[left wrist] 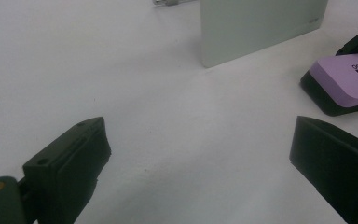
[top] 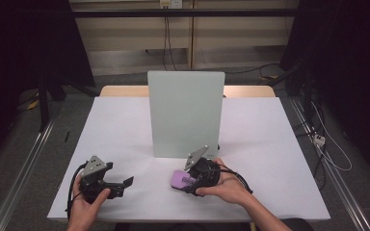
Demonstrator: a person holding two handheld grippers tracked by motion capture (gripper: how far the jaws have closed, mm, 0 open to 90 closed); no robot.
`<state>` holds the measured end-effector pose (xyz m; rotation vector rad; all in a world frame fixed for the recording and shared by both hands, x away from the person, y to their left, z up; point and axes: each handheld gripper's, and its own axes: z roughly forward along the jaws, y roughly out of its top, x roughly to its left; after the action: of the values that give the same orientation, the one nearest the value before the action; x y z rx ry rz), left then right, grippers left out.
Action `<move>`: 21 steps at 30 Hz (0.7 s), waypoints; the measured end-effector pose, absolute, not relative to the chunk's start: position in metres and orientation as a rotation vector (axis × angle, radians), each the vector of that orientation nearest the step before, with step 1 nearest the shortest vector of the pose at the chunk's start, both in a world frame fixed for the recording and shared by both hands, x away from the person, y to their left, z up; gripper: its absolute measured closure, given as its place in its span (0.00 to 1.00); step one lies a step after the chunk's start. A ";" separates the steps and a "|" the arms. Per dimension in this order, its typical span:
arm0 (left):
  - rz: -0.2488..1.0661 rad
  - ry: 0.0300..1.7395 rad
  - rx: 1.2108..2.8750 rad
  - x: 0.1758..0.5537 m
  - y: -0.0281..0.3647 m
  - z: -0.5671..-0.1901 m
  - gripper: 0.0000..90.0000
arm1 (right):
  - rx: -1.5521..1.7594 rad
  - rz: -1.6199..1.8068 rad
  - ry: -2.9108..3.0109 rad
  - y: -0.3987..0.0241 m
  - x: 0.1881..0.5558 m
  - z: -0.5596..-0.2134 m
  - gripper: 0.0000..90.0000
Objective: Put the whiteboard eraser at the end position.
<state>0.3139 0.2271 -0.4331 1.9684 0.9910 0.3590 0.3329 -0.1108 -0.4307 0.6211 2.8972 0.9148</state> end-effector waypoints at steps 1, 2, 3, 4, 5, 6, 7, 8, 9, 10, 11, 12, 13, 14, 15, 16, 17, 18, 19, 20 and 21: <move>0.359 0.991 1.967 0.314 0.227 -0.433 0.05 | 0.619 0.915 2.898 -0.111 0.333 -0.431 0.46; 0.359 0.990 1.964 0.314 0.227 -0.433 0.05 | 0.622 0.917 2.895 -0.111 0.333 -0.431 0.46; 0.364 0.989 1.958 0.314 0.228 -0.433 0.05 | 0.624 0.919 2.893 -0.111 0.333 -0.431 0.46; 0.362 0.991 1.957 0.314 0.228 -0.433 0.05 | 0.623 0.917 2.892 -0.112 0.333 -0.431 0.46; 0.362 0.992 1.960 0.314 0.228 -0.433 0.05 | 0.623 0.915 2.891 -0.111 0.333 -0.431 0.46; 0.360 0.993 1.955 0.314 0.228 -0.433 0.05 | 0.625 0.917 2.891 -0.112 0.333 -0.431 0.46; 0.364 0.984 1.965 0.314 0.228 -0.433 0.05 | 0.627 0.921 2.891 -0.112 0.333 -0.431 0.46; 0.364 0.983 1.964 0.314 0.228 -0.433 0.05 | 0.629 0.921 2.892 -0.112 0.333 -0.431 0.46; 0.364 0.982 1.964 0.314 0.228 -0.433 0.05 | 0.630 0.923 2.893 -0.112 0.333 -0.431 0.46; 0.363 0.983 1.964 0.314 0.228 -0.433 0.05 | 0.630 0.926 2.895 -0.112 0.333 -0.431 0.46; 0.363 0.985 1.967 0.314 0.229 -0.433 0.05 | 0.631 0.934 2.896 -0.113 0.334 -0.432 0.46; 0.363 0.987 1.966 0.314 0.228 -0.433 0.05 | 0.641 0.937 2.897 -0.113 0.334 -0.432 0.46; 0.362 0.988 1.964 0.314 0.228 -0.433 0.05 | 0.651 0.942 2.898 -0.113 0.334 -0.432 0.46; 0.363 0.983 1.964 0.314 0.228 -0.433 0.05 | 0.662 0.945 2.898 -0.114 0.334 -0.433 0.46; 0.363 0.983 1.964 0.314 0.228 -0.433 0.05 | 0.656 0.946 2.896 -0.114 0.334 -0.433 0.46; 0.364 0.983 1.962 0.314 0.228 -0.433 0.05 | 0.647 0.944 2.892 -0.114 0.334 -0.433 0.46; 0.367 0.983 1.963 0.314 0.228 -0.433 0.05 | 0.643 0.939 2.891 -0.113 0.333 -0.432 0.46; 0.366 0.984 1.965 0.314 0.228 -0.432 0.05 | 0.642 0.938 2.890 -0.113 0.333 -0.432 0.46; 0.366 0.983 1.965 0.314 0.228 -0.432 0.05 | 0.641 0.942 2.888 -0.113 0.333 -0.433 0.46; 0.367 0.984 1.965 0.313 0.228 -0.432 0.05 | 0.645 0.945 2.888 -0.114 0.334 -0.433 0.46; 0.368 0.984 1.964 0.313 0.228 -0.432 0.05 | 0.648 0.947 2.888 -0.114 0.334 -0.433 0.46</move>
<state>0.3134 0.2285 -0.4325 1.9643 0.9838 0.3677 0.3335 -0.1138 -0.4329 0.6483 2.8877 0.9468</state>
